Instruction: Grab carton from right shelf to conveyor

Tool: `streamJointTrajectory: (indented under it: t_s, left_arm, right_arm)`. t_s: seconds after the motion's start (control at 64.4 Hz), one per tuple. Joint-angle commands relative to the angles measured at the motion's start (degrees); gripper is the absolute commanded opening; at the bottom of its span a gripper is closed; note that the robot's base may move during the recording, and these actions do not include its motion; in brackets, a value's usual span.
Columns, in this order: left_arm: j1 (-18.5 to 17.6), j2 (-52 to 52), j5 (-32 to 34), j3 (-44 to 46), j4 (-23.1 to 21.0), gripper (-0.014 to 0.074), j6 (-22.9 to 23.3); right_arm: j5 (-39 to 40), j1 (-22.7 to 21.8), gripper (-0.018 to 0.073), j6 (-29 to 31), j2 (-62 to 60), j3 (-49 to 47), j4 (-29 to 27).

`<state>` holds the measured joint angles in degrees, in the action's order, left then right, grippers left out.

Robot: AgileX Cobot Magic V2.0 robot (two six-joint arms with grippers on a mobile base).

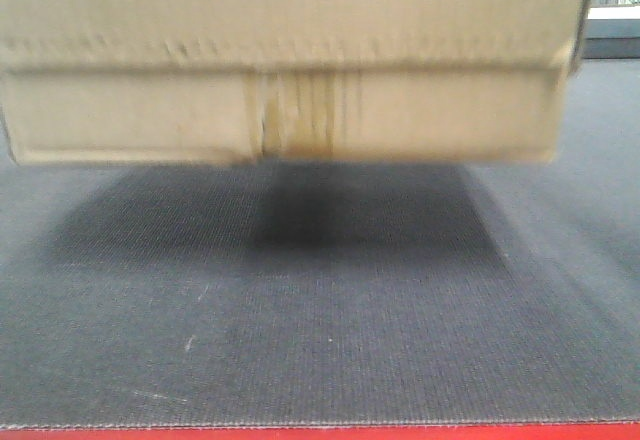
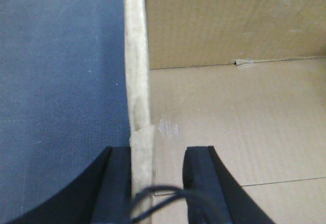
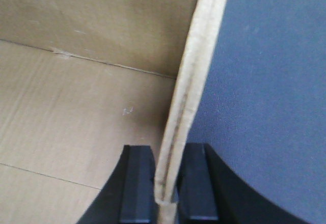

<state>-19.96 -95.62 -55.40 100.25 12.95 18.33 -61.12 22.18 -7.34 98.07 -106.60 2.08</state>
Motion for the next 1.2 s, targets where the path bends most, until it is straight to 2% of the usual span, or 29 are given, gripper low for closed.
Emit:
streamJointTrajectory:
  t_s: [0.0,0.109,0.171,0.217,0.279,0.435,0.559,0.699,0.776,0.838,0.931,1.009,1.056,1.087,1.18]
  left_arm:
    - [-0.37,-2.00,4.07,0.44,-2.22,-0.0017,-1.41]
    - [-0.37,-4.02,5.12,0.44,-2.22,-0.0008,-1.41]
    - [-0.37,-4.55,5.71,0.44,-2.22,0.0038,-1.41]
    - [-0.37,-4.69,5.99,0.44,-2.22,0.0094,-1.41]
    - [-0.37,-4.77,6.54,0.44,-2.22,0.0218,-1.41]
    - [-0.37,-4.65,6.99,0.67,-2.22,0.0632,-1.41]
    - [-0.37,-3.03,6.39,1.03,-2.33,0.0556,-1.41]
    - [-0.37,1.45,6.26,1.03,-2.44,0.0552,-1.41]
    - [-0.28,4.42,5.10,1.03,-1.79,0.0547,-1.83]
    - [0.32,7.19,3.19,1.03,-0.71,0.0544,-2.90]
    - [2.37,10.90,0.45,0.16,-0.71,0.0489,-5.96]
    - [4.89,14.12,0.33,-2.81,-0.71,0.0384,-6.23]
    - [6.31,15.94,0.96,-5.13,-0.83,0.0290,-6.23]
    - [7.47,17.55,1.54,-7.35,-0.83,0.0215,-6.23]
    - [10.31,22.61,4.42,-15.14,-0.94,0.0004,-6.23]
  right_arm:
    - [5.06,-0.37,-0.0064,0.98,2.44,-0.14,-0.97]
    - [6.62,-0.39,-0.0064,0.98,4.57,-0.14,-0.75]
    - [6.76,-0.39,-0.0039,0.98,5.26,-0.14,-0.75]
    - [6.76,-0.39,0.0013,0.98,5.63,-0.14,-0.75]
    - [6.76,-0.39,0.0164,0.98,5.78,-0.14,-0.75]
    - [6.41,-0.39,0.0581,0.98,5.42,-0.14,-0.51]
    - [5.87,-0.39,0.0568,0.98,3.80,-0.14,-0.51]
    - [5.87,-0.39,0.0568,0.98,-0.12,-0.14,-0.51]
    - [5.40,-0.39,0.0534,0.98,-2.69,-0.14,-0.51]
    - [4.85,-0.49,0.0459,0.98,-5.28,-0.14,-0.22]
    - [2.63,-0.49,0.0214,0.98,-8.59,-0.14,2.31]
    - [1.03,-0.49,0.0019,0.98,-10.74,0.32,4.33]
    - [0.93,-0.60,-0.0055,0.98,-11.87,1.23,5.60]
    - [0.93,-1.01,-0.0078,0.87,-12.88,2.23,5.84]
    - [1.22,-2.96,-0.0058,0.73,-15.72,5.87,5.84]
